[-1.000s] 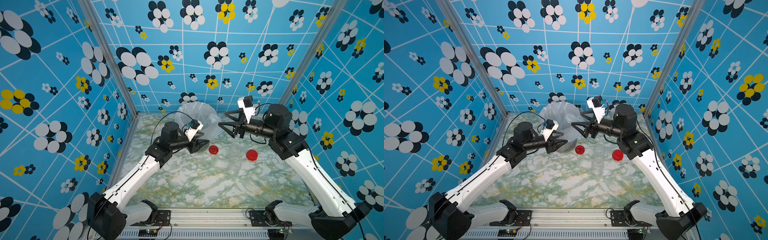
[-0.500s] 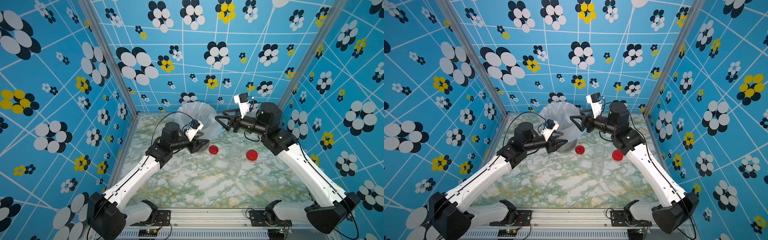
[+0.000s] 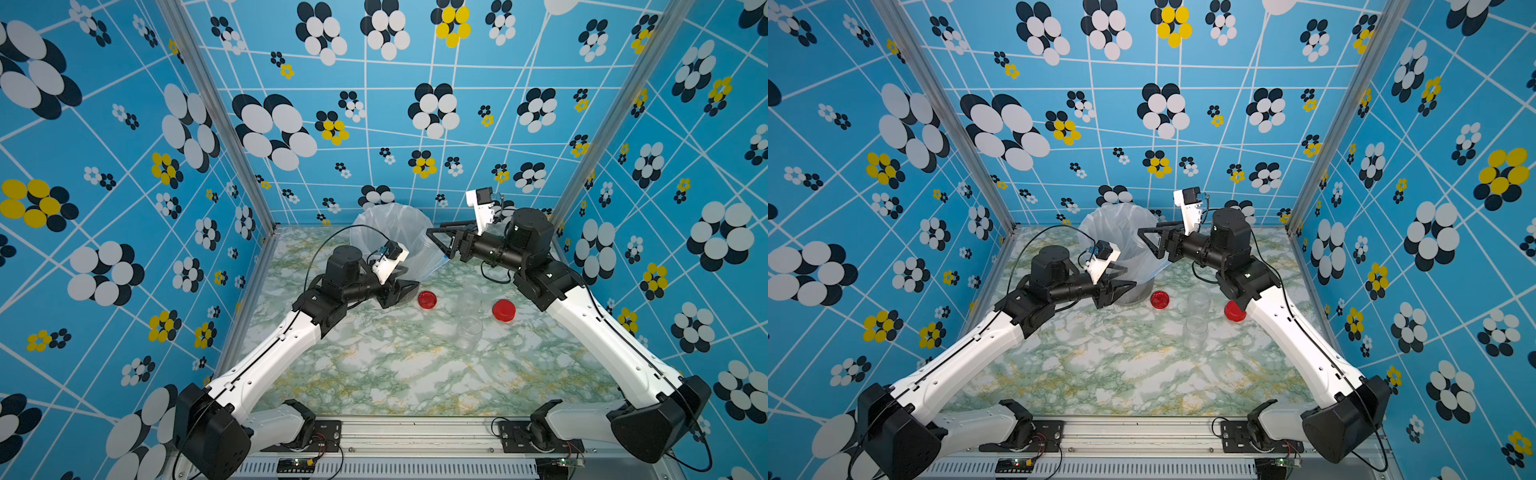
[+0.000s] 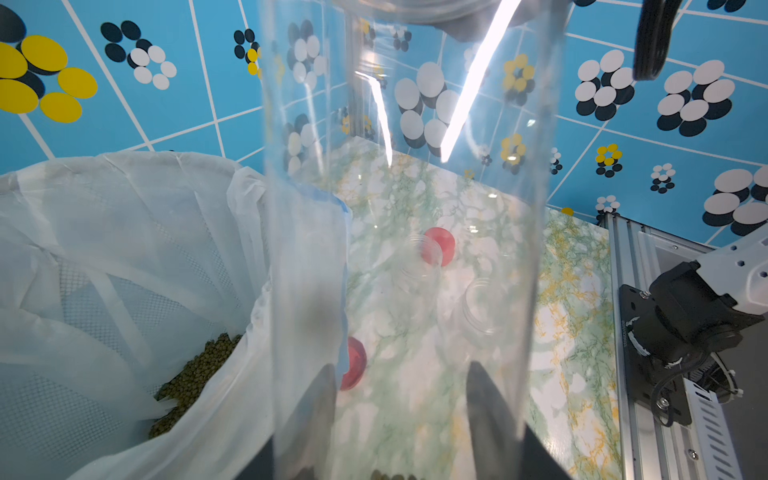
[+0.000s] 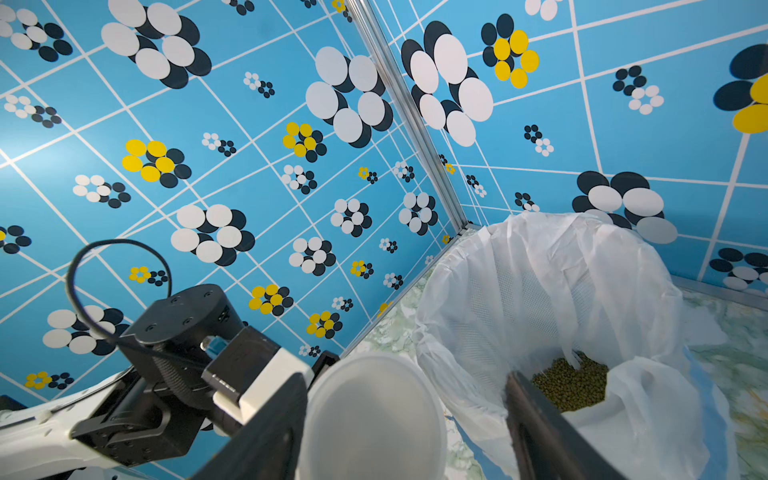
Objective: Empty moldy mung beans from jars
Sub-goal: Unscrew the lid from the jar.
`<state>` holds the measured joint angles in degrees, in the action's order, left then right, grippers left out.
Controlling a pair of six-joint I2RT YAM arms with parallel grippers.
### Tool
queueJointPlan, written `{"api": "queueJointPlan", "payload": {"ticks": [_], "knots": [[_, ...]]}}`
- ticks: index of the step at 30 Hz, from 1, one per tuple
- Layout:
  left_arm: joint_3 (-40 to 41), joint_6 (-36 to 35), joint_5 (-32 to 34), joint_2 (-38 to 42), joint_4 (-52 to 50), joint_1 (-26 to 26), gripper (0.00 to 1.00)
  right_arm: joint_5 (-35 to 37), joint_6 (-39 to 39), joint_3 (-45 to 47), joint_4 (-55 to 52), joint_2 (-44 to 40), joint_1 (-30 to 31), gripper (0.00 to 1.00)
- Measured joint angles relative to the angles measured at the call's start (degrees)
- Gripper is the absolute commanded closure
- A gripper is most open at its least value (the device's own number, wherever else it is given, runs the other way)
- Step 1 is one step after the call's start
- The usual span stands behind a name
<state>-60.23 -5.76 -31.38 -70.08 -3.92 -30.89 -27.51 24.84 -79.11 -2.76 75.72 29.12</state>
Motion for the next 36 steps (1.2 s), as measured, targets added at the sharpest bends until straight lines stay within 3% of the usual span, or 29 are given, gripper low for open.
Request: {"api": "queueJointPlan", "payload": {"ticks": [22, 24, 27, 36], "knots": [[-1.7, -0.2, 1.5, -0.9, -1.7, -0.7, 0.63, -1.5, 2.9, 0.3, 0.0, -0.4, 1.5, 0.24], [-1.8, -0.3, 1.7, -0.9, -1.8, -0.9, 0.63, -1.3, 2.7, 0.3, -0.1, -0.3, 1.6, 0.29], [-2.1, -0.7, 1.9, -1.0, -2.1, -1.1, 0.63, -0.5, 2.0, 0.3, -0.5, 0.0, 1.6, 0.46], [-2.4, -1.1, 2.4, -1.0, -2.3, -1.1, 0.64, -0.2, 1.7, 0.3, -0.3, 0.2, 1.7, 0.58]]}}
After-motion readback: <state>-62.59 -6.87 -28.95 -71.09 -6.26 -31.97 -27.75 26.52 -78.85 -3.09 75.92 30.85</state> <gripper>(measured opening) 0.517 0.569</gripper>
